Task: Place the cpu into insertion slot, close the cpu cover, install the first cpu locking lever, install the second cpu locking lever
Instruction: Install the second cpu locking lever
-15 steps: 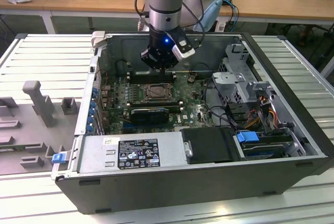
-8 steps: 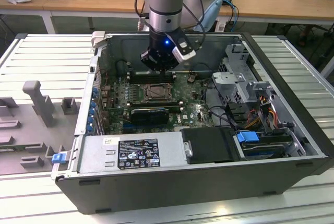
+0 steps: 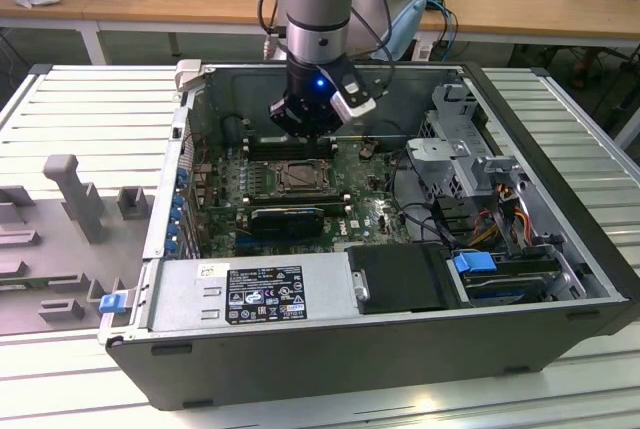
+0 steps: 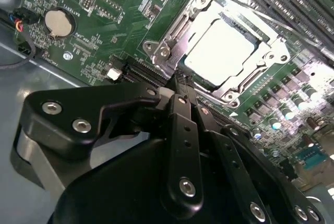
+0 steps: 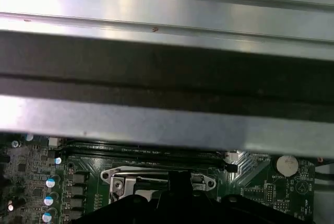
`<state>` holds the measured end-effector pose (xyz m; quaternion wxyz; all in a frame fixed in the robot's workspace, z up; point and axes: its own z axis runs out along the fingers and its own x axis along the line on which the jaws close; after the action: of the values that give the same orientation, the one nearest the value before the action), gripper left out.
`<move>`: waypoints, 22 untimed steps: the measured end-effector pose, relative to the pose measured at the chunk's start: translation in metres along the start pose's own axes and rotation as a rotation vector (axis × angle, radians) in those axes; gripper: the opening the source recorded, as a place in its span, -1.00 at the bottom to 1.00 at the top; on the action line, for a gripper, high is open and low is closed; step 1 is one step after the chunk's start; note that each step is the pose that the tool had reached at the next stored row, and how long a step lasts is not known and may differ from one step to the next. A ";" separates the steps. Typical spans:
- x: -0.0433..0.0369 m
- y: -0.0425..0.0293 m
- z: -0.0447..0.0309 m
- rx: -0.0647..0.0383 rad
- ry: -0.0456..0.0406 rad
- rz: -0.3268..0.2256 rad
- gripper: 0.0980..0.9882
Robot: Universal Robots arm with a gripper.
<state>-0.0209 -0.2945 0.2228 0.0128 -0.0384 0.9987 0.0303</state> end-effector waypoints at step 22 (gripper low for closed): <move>0.0099 -0.0736 -0.0237 -0.014 0.0162 0.002 -0.98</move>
<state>-0.0256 -0.3700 0.2419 0.0044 -0.0380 0.9986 0.0372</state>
